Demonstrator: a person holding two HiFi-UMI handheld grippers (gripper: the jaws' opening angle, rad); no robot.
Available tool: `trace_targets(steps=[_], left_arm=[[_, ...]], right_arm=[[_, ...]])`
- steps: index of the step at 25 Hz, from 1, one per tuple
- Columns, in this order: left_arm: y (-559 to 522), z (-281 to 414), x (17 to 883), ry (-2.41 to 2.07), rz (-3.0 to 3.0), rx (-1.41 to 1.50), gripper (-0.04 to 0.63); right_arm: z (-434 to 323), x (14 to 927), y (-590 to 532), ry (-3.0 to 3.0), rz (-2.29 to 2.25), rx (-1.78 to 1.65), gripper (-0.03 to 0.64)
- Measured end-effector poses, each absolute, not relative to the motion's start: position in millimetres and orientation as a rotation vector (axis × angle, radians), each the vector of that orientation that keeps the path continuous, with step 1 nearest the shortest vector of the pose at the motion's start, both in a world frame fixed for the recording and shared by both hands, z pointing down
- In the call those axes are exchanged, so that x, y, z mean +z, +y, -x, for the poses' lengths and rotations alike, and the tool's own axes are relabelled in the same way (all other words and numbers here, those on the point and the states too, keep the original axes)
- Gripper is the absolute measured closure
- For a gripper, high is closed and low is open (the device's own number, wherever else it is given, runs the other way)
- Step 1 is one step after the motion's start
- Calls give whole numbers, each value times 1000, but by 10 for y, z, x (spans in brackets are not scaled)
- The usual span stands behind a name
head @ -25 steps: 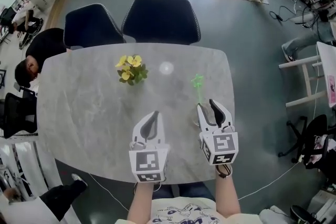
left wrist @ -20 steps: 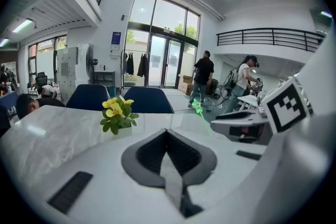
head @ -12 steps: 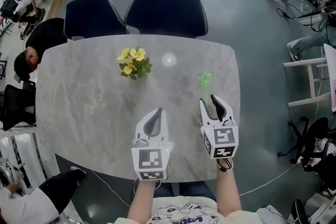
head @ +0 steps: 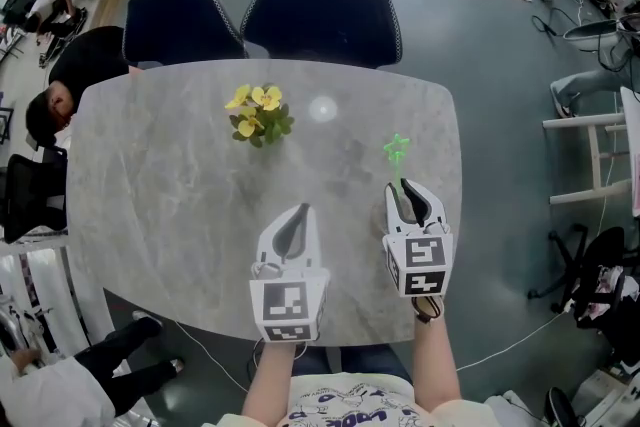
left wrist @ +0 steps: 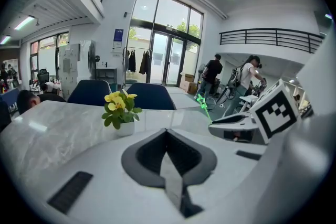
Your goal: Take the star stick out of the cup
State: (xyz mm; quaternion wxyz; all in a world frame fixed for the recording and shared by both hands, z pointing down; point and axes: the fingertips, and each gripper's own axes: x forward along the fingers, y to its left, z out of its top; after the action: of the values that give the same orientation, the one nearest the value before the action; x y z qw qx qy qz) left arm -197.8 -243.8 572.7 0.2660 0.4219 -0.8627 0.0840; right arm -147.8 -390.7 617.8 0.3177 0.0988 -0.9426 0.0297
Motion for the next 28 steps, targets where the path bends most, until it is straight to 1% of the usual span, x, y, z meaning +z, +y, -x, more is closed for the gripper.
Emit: trace_targets(steps=[3,11,14,20,28], left_arm=[[-2424,1981,5730,-2332,-1136,224,595],[-2378,1994,5715,-2336,-1134,225,595],[-2354,2008,5691,-2346,-1127,221,595],[-2321,2017,5591,-2362,-1134,219,595],[-2337,2013,5287,-2406,-1165,202,595]], right_arm=[[1482,6222,-3905,-2444,-259,52,526],[1472,6243,-3960,-2412,-304,27,580],[1469,6219,-3968,-2425,-309,50,589],[1417,6067,-4009,-2466,-340,95,591],[1280,5521,-4076,-2578,-433,148,592]])
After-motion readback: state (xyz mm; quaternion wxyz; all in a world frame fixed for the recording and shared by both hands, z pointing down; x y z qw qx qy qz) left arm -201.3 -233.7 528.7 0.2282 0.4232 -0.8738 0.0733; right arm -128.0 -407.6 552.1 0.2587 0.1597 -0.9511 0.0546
